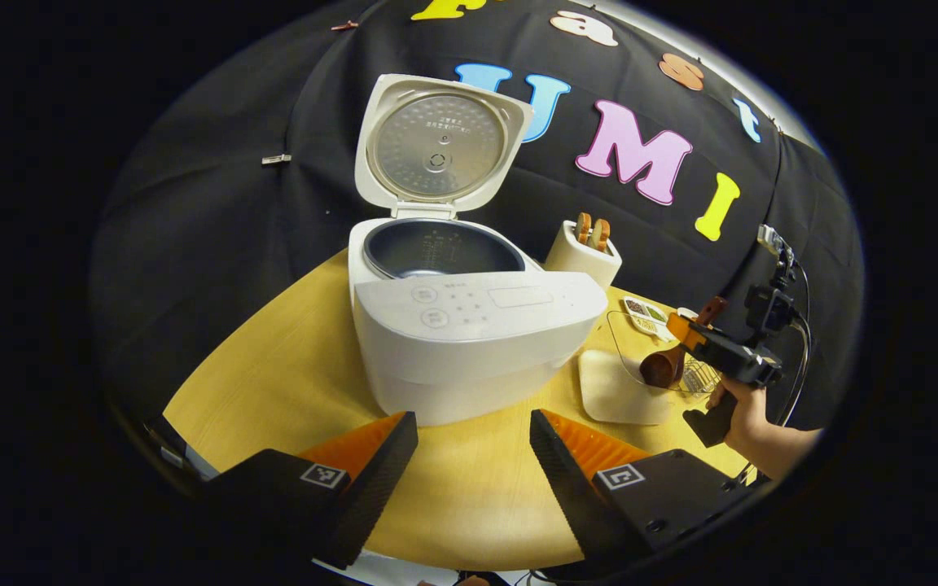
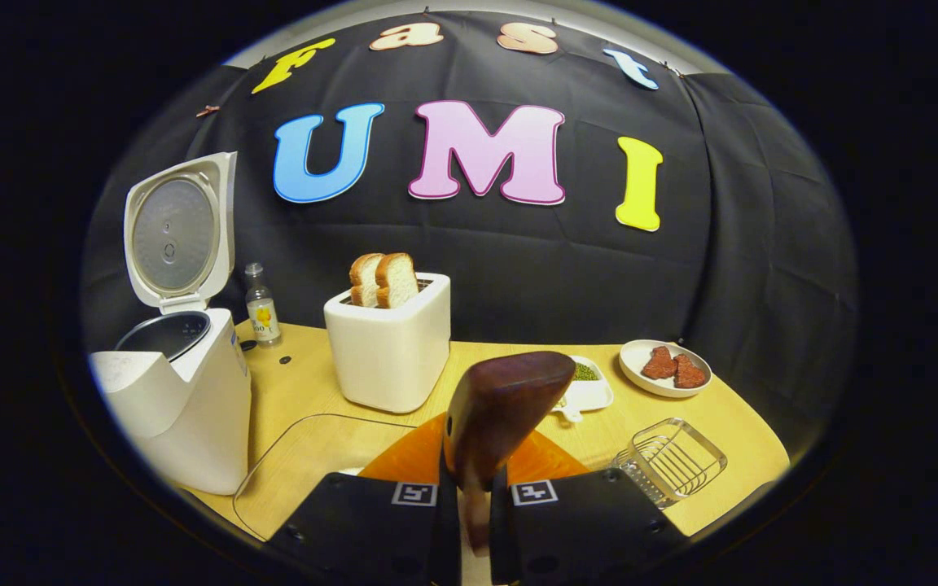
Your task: Close the left gripper, press the button to open the rice cooker; take a wooden spoon from the chopstick holder with the right hand, scoop a spoonful of rice and pour it into the rice cooker, then put the wooden spoon back into the chopstick holder.
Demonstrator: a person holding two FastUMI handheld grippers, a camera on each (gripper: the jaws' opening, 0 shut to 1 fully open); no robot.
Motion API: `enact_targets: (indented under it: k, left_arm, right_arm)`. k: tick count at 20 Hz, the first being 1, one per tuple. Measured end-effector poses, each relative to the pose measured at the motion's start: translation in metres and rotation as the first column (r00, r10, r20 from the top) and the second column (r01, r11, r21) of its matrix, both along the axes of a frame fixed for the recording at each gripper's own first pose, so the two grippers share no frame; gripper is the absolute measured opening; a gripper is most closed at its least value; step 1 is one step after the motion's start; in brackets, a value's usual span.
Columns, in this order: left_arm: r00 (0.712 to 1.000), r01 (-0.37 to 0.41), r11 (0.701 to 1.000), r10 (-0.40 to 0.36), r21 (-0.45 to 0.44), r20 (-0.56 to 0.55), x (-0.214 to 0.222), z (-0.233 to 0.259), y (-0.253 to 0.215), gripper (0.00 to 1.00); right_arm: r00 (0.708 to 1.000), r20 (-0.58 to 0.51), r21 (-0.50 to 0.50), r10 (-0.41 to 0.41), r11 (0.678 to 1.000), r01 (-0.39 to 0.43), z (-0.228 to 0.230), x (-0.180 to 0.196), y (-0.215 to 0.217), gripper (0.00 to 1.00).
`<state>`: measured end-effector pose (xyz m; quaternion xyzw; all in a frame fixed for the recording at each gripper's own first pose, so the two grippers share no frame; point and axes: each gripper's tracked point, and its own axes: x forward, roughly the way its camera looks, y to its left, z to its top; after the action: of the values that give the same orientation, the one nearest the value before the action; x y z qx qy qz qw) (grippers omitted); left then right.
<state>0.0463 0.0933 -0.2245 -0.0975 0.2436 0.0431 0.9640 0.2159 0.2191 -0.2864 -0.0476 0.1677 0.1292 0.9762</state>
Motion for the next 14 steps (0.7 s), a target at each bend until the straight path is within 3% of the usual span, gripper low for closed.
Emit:
enact_targets:
  k: [5,7,11,14]
  left_arm:
    - [1.0,-0.024,1.0,0.024,-0.011,0.001,-0.007,-0.002,0.014,0.98]
    - [0.999,-0.036,0.999,0.036,-0.022,-0.005,-0.012,-0.004,0.016,0.96]
    - [0.998,-0.06,0.998,0.06,-0.033,-0.014,-0.022,-0.005,0.021,0.98]
    - [0.998,-0.066,0.997,0.065,-0.027,-0.008,-0.023,-0.001,0.022,0.96]
  right_arm:
    - [0.992,-0.099,0.124,0.083,0.99,-0.071,-0.009,-0.027,0.054,0.18]
    - [0.983,-0.157,0.188,0.093,0.98,-0.062,-0.013,-0.034,0.068,0.18]
    - [0.961,-0.273,0.277,0.041,0.96,0.038,-0.018,-0.034,0.067,0.18]
    - [0.917,-0.399,0.375,0.013,0.915,0.149,-0.025,-0.034,0.055,0.18]
